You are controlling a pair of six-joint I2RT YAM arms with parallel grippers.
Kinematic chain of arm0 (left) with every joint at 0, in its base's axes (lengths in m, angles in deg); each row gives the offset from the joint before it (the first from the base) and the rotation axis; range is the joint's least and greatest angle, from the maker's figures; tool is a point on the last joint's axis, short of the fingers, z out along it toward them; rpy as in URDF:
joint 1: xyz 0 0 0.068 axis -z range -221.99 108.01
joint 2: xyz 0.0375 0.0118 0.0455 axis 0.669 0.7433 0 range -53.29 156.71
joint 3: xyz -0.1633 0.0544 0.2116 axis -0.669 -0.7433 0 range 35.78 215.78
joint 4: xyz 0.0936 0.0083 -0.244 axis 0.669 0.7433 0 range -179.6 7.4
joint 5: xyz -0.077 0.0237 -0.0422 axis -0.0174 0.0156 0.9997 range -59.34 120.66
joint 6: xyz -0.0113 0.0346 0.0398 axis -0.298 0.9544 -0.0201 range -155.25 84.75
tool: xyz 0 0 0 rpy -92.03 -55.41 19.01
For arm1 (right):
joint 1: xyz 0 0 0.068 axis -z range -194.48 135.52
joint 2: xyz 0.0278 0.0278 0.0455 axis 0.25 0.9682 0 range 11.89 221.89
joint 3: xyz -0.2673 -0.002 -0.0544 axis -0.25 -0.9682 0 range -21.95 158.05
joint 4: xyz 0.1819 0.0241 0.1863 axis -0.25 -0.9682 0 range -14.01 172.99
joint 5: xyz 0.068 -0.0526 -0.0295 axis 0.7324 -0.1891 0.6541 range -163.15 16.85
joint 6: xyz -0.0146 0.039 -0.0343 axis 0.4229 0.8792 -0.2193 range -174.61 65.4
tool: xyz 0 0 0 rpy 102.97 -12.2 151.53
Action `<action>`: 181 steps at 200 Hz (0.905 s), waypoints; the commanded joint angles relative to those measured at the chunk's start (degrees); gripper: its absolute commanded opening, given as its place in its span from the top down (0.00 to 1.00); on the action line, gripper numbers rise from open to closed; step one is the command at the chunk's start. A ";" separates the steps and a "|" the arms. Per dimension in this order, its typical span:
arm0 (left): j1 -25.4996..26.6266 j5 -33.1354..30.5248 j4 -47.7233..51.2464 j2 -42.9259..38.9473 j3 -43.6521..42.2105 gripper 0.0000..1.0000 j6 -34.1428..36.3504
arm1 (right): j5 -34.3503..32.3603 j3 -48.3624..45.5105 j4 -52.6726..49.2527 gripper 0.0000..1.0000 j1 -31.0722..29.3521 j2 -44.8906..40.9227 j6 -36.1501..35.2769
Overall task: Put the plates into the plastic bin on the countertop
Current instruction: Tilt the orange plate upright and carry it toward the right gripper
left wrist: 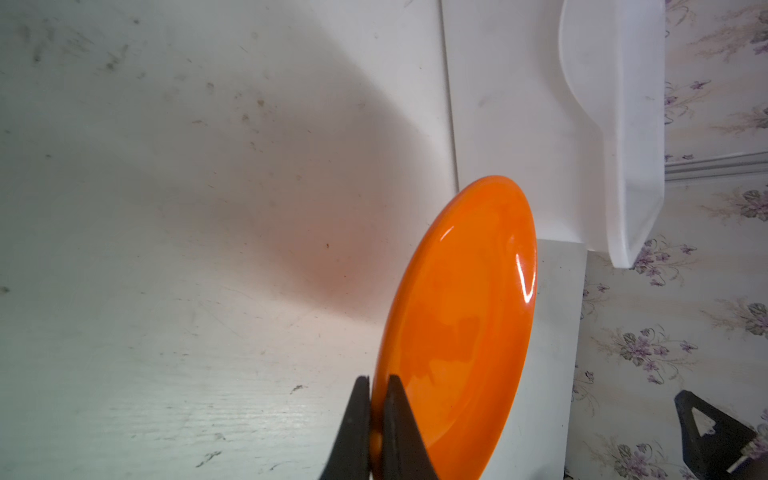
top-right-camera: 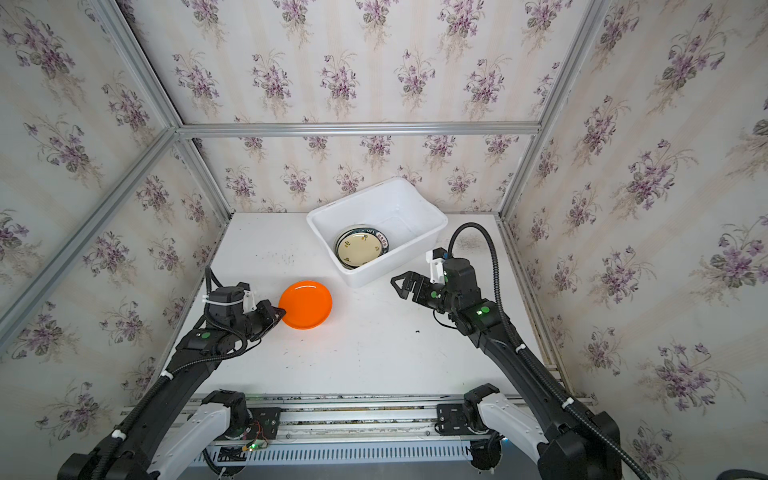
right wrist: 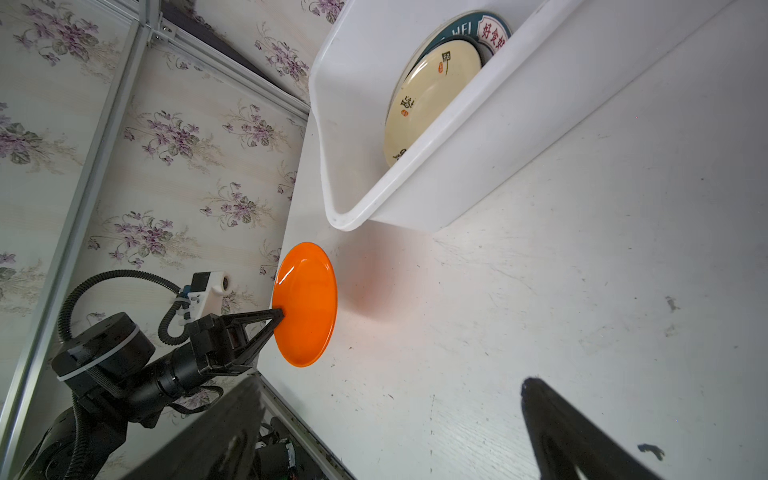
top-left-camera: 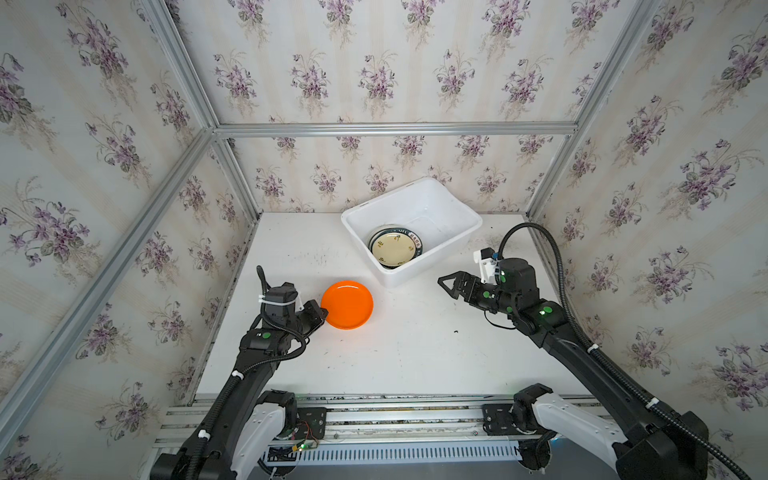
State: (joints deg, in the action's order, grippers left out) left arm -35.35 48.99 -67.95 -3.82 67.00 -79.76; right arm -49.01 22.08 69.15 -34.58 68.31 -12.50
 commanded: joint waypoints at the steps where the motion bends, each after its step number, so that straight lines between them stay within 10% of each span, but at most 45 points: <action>1: 3.53 -2.20 -0.47 -0.48 2.07 1.00 -3.44 | 0.56 -0.84 4.79 0.01 -0.10 -0.74 3.18; 181: 24.67 -7.45 -3.23 19.66 26.67 1.00 -5.76 | 6.94 -5.89 17.10 0.14 -0.78 -0.11 14.49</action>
State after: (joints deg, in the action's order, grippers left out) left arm -12.16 41.32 -68.32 13.87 91.20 -85.25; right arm -42.38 16.11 82.98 -35.23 69.12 1.14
